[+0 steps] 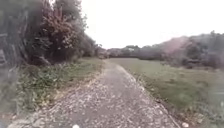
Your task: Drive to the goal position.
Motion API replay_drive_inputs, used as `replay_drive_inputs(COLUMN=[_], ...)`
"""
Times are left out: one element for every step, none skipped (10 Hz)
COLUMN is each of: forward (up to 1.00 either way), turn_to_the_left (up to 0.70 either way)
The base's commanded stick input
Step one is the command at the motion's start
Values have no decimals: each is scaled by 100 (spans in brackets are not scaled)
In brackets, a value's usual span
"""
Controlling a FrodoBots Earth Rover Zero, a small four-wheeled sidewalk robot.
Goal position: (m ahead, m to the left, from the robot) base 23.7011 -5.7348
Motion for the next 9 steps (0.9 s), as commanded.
replay_drive_inputs(forward=[100, 100, 100, 100, 100, 100, 100, 100, 100], turn_to_the_left=[0, 0, 0, 0, 0, 0, -25, -36, -40])
